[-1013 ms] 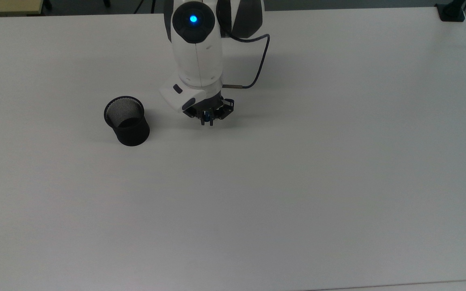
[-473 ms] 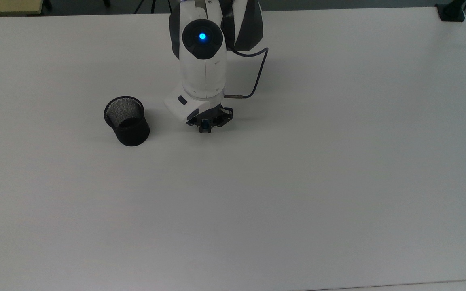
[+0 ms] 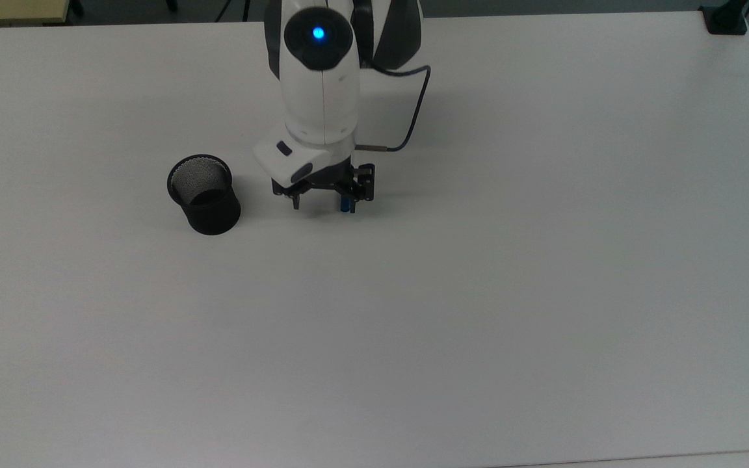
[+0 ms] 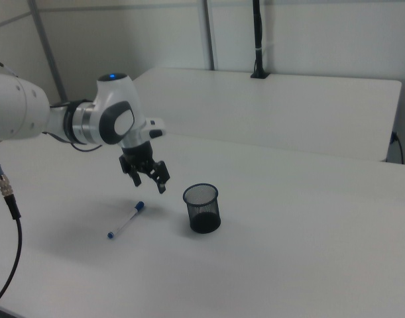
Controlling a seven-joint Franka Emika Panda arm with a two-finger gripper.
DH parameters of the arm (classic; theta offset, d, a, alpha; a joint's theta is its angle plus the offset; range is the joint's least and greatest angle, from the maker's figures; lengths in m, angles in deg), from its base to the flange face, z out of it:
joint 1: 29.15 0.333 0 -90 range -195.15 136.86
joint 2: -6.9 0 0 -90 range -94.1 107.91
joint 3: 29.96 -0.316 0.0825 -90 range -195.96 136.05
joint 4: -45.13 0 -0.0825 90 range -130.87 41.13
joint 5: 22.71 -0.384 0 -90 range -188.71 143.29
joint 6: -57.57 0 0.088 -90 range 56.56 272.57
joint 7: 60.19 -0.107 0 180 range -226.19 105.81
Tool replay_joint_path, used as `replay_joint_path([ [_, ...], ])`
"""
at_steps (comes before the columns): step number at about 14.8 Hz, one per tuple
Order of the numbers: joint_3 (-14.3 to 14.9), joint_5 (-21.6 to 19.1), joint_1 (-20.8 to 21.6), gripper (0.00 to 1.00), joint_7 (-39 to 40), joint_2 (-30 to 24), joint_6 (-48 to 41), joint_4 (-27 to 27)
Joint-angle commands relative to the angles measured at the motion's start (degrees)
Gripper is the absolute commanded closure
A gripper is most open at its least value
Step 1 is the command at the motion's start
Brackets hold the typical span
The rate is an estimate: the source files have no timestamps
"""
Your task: Remove the marker
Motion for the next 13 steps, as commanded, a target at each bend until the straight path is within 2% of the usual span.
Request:
replay_joint_path([
  [1, 0.1, 0.1, 0.0, 0.0, -2.3, -8.2, -8.9, 0.6],
  [6, 0.5, -0.3, -2.4, 0.0, -2.4, -18.2, -19.1, 1.6],
  [10, 3.7, -6.0, -2.3, 0.0, -1.8, -23.2, -27.2, 4.8],
  [13, 4.4, -6.4, -2.1, 0.0, -1.6, -26.0, -31.2, 4.8],
])
